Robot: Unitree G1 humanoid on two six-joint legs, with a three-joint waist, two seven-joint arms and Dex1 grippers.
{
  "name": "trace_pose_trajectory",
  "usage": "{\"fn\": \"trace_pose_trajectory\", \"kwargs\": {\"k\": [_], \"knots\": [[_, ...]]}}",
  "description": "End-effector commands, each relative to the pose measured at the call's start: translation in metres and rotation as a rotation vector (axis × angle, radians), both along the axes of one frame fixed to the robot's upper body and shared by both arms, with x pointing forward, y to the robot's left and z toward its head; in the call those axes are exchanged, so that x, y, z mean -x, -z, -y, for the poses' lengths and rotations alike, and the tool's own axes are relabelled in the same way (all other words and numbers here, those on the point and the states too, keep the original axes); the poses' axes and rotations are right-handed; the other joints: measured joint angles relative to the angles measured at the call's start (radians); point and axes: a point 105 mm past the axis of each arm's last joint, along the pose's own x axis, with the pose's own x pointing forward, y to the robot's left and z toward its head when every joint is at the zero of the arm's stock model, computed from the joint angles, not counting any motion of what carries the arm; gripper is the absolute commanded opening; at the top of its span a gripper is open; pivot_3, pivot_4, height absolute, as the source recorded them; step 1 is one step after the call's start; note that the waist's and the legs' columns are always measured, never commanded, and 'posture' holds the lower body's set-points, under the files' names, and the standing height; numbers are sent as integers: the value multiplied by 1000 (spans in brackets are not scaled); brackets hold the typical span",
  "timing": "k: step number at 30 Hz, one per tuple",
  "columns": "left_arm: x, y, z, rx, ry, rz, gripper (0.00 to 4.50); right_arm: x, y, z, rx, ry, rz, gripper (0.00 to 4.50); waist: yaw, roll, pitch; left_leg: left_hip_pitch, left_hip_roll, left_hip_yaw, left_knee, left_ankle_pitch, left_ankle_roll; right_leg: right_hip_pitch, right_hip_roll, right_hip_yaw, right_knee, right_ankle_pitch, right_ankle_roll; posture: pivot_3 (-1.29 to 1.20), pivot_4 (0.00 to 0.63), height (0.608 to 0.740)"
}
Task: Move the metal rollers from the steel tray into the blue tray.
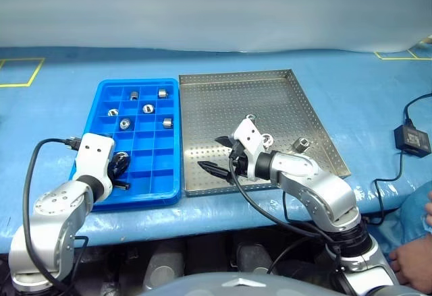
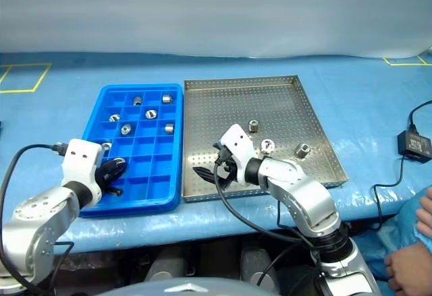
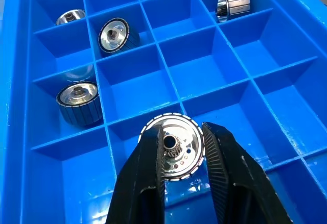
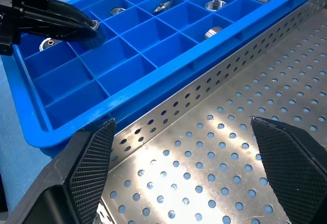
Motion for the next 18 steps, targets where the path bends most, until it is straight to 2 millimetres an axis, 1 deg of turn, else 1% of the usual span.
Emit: {"fn": "trace_pose_trajectory", "kwargs": {"k": [1,7,9,10,11,12,13,14,15,16,18], "knots": [[-5,-2,-5,-20,-13,24,891,-1,-11,0,-31,8,41,4500,0,0,0,0,0,0,0,0,0,0,0,0,0,0,0,69,150,740],[-11,-4,-3,-14,-15,50,2793,-2,-11,2,-24,32,44,4500,-1,0,0,-1,0,0,0,0,0,0,0,0,0,0,0,56,150,740],[-13,-10,4,14,7,94,2793,-4,-13,4,-23,52,53,4500,0,0,0,-1,0,0,0,0,0,0,0,0,0,1,-1,50,150,740],[-15,-15,10,45,37,128,2793,-7,-14,6,-24,78,61,4500,0,0,0,-1,0,0,0,0,0,0,0,0,0,1,-1,50,150,740],[-17,-22,20,83,82,169,2793,-12,-16,8,-24,115,67,4500,0,0,0,0,0,0,0,0,0,0,0,0,0,1,-2,50,150,740],[-18,-31,34,130,152,215,2793,-18,-16,10,-23,154,68,4500,0,0,0,-1,0,0,0,0,0,0,-1,0,0,1,-2,49,150,740],[-18,-37,44,161,200,245,2793,-23,-15,11,-23,186,60,4500,0,0,0,-1,0,0,0,0,0,0,-1,0,0,1,-2,49,150,740],[-17,-42,59,185,280,268,2793,-27,-13,10,-19,214,49,4500,-1,0,0,-1,0,0,0,0,0,0,-1,0,0,1,-2,47,150,740],[-15,-44,68,198,336,280,2793,-30,-10,10,-11,240,39,4500,-2,0,0,-1,0,0,0,0,0,0,-1,0,0,2,-3,46,150,740],[-14,-45,74,204,369,286,2793,-32,-8,10,-6,256,32,4500,-4,0,0,-1,0,1,0,0,0,0,0,0,0,2,-3,41,150,740],[-15,-43,83,206,422,280,2793,-44,-4,8,5,352,23,4500,-9,0,0,-1,0,1,-1,0,0,-1,0,1,0,2,-4,31,150,740]]}}
